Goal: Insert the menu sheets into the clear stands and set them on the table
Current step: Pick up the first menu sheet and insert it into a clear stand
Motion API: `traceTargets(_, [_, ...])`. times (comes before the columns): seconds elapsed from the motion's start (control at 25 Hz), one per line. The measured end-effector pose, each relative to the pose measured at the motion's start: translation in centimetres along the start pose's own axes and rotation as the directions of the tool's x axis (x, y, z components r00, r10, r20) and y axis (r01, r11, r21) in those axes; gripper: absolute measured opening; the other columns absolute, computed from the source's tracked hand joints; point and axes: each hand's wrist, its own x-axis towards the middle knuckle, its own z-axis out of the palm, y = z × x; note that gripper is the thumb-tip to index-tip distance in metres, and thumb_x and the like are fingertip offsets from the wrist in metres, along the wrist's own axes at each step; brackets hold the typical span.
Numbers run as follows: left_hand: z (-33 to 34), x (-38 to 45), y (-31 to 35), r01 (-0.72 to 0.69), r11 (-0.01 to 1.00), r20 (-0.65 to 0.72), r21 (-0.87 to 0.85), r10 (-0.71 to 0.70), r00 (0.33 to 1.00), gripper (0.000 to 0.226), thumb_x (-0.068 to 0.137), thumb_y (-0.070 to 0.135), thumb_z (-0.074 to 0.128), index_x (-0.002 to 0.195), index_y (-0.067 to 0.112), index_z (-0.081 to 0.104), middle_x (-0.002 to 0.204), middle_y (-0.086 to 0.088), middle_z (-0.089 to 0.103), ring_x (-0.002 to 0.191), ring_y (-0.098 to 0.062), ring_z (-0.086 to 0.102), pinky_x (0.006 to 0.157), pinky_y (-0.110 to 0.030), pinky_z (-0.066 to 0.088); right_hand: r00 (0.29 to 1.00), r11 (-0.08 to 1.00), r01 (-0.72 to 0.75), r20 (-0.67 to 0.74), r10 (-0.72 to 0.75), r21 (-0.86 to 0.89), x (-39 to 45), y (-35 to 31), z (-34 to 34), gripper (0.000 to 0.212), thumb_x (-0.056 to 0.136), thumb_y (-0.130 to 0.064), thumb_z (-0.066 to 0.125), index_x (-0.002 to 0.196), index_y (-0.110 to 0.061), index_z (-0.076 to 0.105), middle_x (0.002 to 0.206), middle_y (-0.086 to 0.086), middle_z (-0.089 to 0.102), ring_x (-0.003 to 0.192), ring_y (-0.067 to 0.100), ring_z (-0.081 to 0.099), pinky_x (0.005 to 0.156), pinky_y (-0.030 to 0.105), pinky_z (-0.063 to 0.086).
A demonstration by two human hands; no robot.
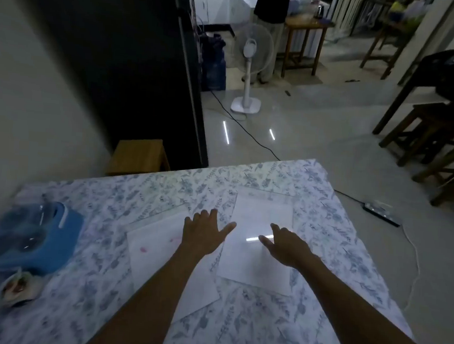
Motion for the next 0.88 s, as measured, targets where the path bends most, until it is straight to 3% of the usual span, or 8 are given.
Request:
traceTargets(0.16, [3.9, 2.2, 2.3, 0.072, 0.994, 0.112, -0.083, -0.062, 0.992, 0.094, 0.087, 0.08, 0.032, 0.156, 0.017, 0.024, 0.158, -0.017, 0.035, 0.142, -0.036, 0.037, 0.115, -0.049, 0.031, 0.973, 0.969, -0.229, -0.012, 0.232, 0.095, 2.9, 4.5, 2.2, 0.07, 0.099, -0.047, 0.044, 0.149, -0.002, 0.024, 0.142, 0.025, 0.048, 0.128, 0.037, 0.052, 0.104, 0.04, 0.041])
traceTargets(0.32, [7.0, 3.0, 4.4, 0.168, 0.962, 0.33, -0.215, -0.09, 0.94, 0.106, 0.078, 0.081, 0.049, 0.159, 0.025, 0.01, 0.16, -0.021, 0.018, 0.149, -0.039, 0.022, 0.119, -0.045, 0.025, 0.954, 0.934, -0.299, 0.06, 0.293, 0.194, 4.8, 6.0, 3.4, 0.069, 0.098, -0.04, 0.046, 0.148, -0.001, 0.019, 0.144, 0.02, 0.045, 0.132, 0.032, 0.049, 0.106, 0.034, 0.039])
traceTargets(0.44, [7.3, 3.4, 5.0, 0.255, 0.927, 0.274, -0.275, -0.179, 0.945, 0.114, 0.066, 0.084, 0.059, 0.157, 0.032, 0.015, 0.153, -0.019, 0.026, 0.145, -0.037, 0.03, 0.117, -0.041, 0.028, 0.939, 0.887, -0.34, 0.059, 0.34, 0.313, 6.1, 6.6, 2.9, 0.08, 0.095, -0.04, 0.05, 0.15, 0.002, 0.01, 0.15, 0.022, 0.039, 0.137, 0.031, 0.044, 0.109, 0.032, 0.036])
traceTargets(0.56, [7.4, 4.0, 4.1, 0.335, 0.83, 0.286, -0.447, -0.222, 0.932, 0.126, 0.054, 0.084, 0.07, 0.156, 0.031, 0.018, 0.16, -0.012, 0.026, 0.147, -0.03, 0.031, 0.119, -0.036, 0.028, 0.921, 0.839, -0.381, 0.085, 0.379, 0.389, 5.8, 6.6, 2.7, 0.083, 0.095, -0.036, 0.048, 0.152, 0.006, 0.003, 0.157, 0.024, 0.025, 0.145, 0.029, 0.032, 0.115, 0.031, 0.026])
traceTargets(0.68, [8.3, 4.6, 2.2, 0.319, 0.757, 0.258, -0.57, -0.203, 0.944, 0.143, 0.038, 0.09, 0.073, 0.156, 0.027, 0.023, 0.16, 0.004, 0.035, 0.145, -0.02, 0.038, 0.119, -0.034, 0.032, 0.921, 0.799, -0.374, 0.089, 0.379, 0.471, 4.3, 6.8, 1.7, 0.074, 0.09, -0.035, 0.046, 0.149, 0.004, 0.024, 0.156, 0.019, 0.031, 0.144, 0.026, 0.034, 0.114, 0.026, 0.026])
traceTargets(0.76, [5.5, 2.3, 2.2, 0.31, 0.744, 0.231, -0.591, -0.211, 0.95, 0.114, 0.059, 0.075, 0.078, 0.15, 0.021, 0.035, 0.15, 0.002, 0.048, 0.137, -0.02, 0.047, 0.109, -0.025, 0.037, 0.925, 0.786, -0.374, 0.145, 0.35, 0.492, 2.1, 6.2, -0.4, 0.052, 0.087, -0.027, 0.046, 0.133, -0.004, 0.047, 0.139, 0.017, 0.051, 0.129, 0.026, 0.051, 0.105, 0.026, 0.039])
traceTargets(0.84, [2.3, -0.3, 2.2, 0.287, 0.749, 0.166, -0.598, -0.235, 0.958, 0.074, 0.083, 0.056, 0.07, 0.142, 0.019, 0.044, 0.143, -0.006, 0.055, 0.132, -0.023, 0.053, 0.1, -0.024, 0.04, 0.944, 0.783, -0.32, 0.113, 0.309, 0.533, 0.0, 5.7, -2.1, 0.023, 0.085, -0.008, 0.047, 0.103, -0.012, 0.06, 0.114, 0.014, 0.061, 0.106, 0.029, 0.064, 0.094, 0.035, 0.055])
traceTargets(0.88, [1.2, -1.2, 2.2, 0.287, 0.736, 0.156, -0.613, -0.243, 0.957, 0.062, 0.091, 0.052, 0.062, 0.141, 0.019, 0.046, 0.143, -0.009, 0.056, 0.13, -0.025, 0.055, 0.1, -0.026, 0.041, 0.948, 0.764, -0.292, 0.071, 0.31, 0.575, -1.2, 5.4, -2.9, 0.023, 0.081, -0.002, 0.046, 0.092, -0.012, 0.063, 0.107, 0.014, 0.063, 0.097, 0.03, 0.068, 0.085, 0.04, 0.06])
